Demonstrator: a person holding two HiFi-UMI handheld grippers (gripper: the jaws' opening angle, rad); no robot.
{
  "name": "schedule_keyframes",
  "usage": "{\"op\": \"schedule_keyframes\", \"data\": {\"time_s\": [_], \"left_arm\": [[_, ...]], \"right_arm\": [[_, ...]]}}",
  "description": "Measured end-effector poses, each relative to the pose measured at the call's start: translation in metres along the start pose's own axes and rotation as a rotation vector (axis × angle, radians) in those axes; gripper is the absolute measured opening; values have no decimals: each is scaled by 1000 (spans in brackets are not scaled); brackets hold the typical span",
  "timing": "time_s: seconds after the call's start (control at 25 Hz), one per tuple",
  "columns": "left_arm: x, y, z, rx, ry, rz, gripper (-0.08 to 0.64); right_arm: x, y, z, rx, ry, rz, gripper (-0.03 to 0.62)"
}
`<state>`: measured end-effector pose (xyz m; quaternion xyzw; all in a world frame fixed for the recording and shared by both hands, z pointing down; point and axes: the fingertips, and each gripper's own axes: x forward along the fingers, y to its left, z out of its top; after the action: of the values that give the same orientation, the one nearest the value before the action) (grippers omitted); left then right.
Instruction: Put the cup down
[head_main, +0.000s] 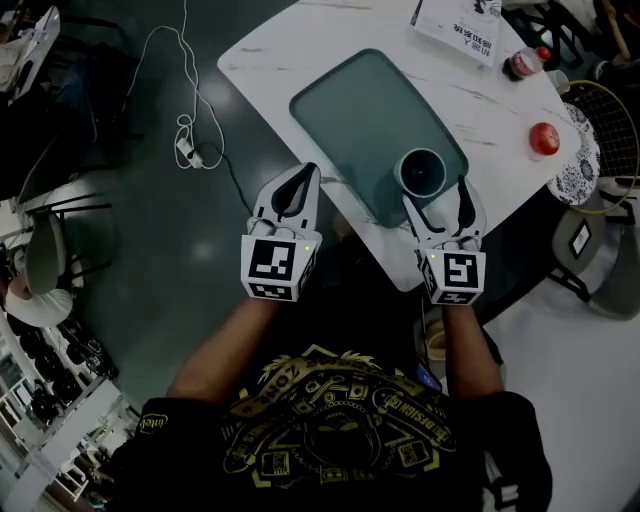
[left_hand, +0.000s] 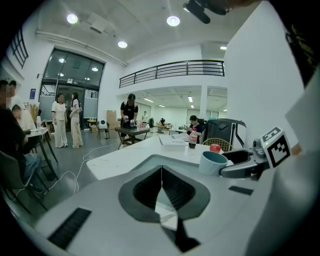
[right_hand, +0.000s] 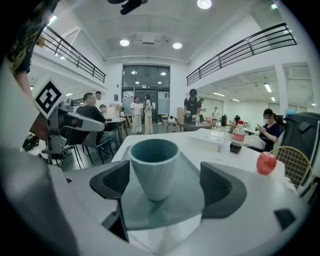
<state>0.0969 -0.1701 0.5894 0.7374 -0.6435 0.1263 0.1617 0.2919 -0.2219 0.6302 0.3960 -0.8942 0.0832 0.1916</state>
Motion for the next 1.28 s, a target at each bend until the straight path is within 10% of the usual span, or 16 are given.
{"op": "schedule_keyframes", "data": {"time_s": [0.72, 1.28], "left_arm": [[-168, 95, -19, -65, -96, 154, 12], [-268, 124, -9, -59, -208, 134, 12]], "right_arm": [[-71, 125, 84, -1, -185, -8, 419], [-106, 261, 98, -50, -169, 68, 192]]}}
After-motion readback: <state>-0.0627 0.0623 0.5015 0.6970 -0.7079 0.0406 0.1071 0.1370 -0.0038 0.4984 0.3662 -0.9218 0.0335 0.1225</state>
